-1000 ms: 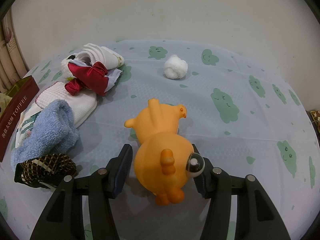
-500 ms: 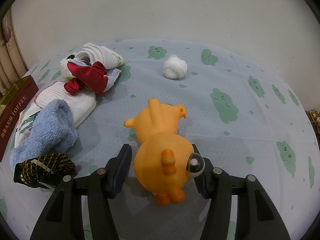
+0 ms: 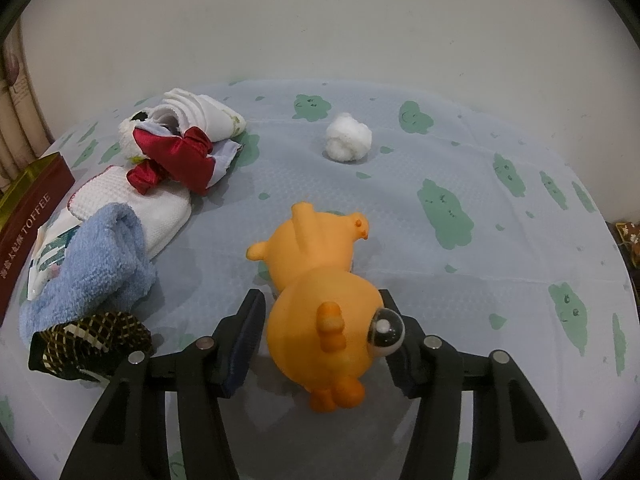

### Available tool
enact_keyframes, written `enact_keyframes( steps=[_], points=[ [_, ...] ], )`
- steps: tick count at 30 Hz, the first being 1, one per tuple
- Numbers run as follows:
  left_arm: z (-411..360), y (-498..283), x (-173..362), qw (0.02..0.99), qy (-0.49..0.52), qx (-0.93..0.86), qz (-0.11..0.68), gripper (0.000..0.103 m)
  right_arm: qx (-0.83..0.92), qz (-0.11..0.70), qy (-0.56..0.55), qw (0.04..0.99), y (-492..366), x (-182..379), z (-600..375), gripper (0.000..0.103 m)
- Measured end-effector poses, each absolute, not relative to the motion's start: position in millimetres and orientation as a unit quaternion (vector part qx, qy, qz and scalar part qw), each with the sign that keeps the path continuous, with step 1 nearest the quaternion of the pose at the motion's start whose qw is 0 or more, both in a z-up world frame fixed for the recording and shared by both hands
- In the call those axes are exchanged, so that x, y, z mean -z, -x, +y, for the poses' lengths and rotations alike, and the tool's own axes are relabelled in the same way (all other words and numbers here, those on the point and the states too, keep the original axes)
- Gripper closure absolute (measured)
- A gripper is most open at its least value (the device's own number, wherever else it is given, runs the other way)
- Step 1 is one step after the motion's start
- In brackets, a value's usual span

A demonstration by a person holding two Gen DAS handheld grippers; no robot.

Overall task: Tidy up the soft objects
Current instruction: 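Carry the orange rubber toy into the gold tin and open the right tool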

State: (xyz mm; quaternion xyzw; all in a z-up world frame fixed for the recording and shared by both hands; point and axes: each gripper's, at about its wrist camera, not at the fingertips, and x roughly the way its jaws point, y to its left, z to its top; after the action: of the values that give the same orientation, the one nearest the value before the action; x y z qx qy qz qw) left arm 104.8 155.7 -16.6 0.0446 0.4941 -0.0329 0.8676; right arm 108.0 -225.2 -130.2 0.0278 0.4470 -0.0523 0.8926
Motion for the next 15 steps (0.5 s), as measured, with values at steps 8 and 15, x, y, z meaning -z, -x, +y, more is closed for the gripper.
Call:
enact_keyframes(
  steps=[8,15],
  points=[
    [165.0,-87.7,23.4,0.881,-0.051,-0.002,0.470,0.065,0.079,0.446,-0.013,0.891,-107.6,120.2,-234.0,0.062],
    [176.9,-81.2,22.3,0.890,-0.030,-0.008,0.456,0.065,0.092,0.427,-0.004,0.900,-97.2,77.5,-227.9,0.062]
  ],
)
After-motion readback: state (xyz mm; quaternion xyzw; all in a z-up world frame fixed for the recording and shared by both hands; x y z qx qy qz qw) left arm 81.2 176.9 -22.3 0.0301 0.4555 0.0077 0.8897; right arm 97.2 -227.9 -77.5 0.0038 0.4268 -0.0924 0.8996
